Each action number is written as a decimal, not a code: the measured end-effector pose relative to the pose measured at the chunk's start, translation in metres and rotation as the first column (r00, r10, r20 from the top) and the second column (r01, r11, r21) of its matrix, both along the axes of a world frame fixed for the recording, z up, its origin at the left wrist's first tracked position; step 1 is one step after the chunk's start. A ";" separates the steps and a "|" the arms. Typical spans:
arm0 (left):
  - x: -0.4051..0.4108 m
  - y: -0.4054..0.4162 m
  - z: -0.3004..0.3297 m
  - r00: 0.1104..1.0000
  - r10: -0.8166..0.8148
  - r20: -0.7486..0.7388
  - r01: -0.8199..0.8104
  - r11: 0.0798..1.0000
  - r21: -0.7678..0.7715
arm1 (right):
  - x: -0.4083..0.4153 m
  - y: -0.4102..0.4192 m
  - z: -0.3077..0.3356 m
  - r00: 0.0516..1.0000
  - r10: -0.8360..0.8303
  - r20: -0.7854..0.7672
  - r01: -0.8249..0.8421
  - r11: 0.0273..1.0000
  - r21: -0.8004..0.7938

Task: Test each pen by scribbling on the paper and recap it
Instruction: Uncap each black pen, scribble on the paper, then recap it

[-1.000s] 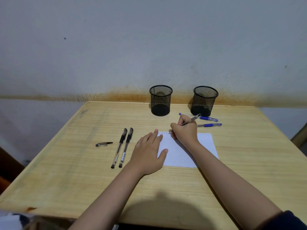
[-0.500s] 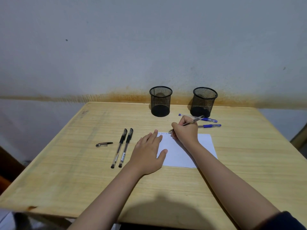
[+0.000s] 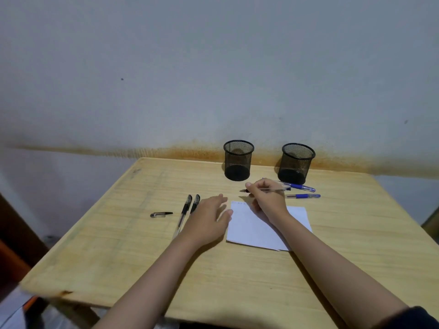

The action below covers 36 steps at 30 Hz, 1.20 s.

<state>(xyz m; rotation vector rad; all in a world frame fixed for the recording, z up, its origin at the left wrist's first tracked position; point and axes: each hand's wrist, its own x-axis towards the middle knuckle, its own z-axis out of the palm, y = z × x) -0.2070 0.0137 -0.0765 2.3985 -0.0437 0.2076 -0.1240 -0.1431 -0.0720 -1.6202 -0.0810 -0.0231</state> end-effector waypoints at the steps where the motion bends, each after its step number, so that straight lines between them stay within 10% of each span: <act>1: -0.003 0.009 0.003 0.998 0.041 0.044 -0.041 0.999 0.001 | -0.001 0.000 0.002 0.999 0.028 -0.018 -0.027 0.999 0.027; 11: -0.033 0.108 -0.003 0.903 0.422 0.081 -0.428 0.900 0.086 | -0.018 0.011 0.016 0.962 0.201 0.184 -0.160 0.963 -0.218; 27: -0.039 0.063 0.023 0.935 0.346 0.075 -0.257 0.808 -0.529 | -0.061 0.035 0.034 0.903 0.369 0.219 -0.365 0.929 -0.061; 36: -0.037 0.048 0.038 0.963 0.199 0.180 -0.101 0.890 -0.445 | -0.067 0.033 0.037 0.896 0.363 0.257 -0.356 0.932 -0.076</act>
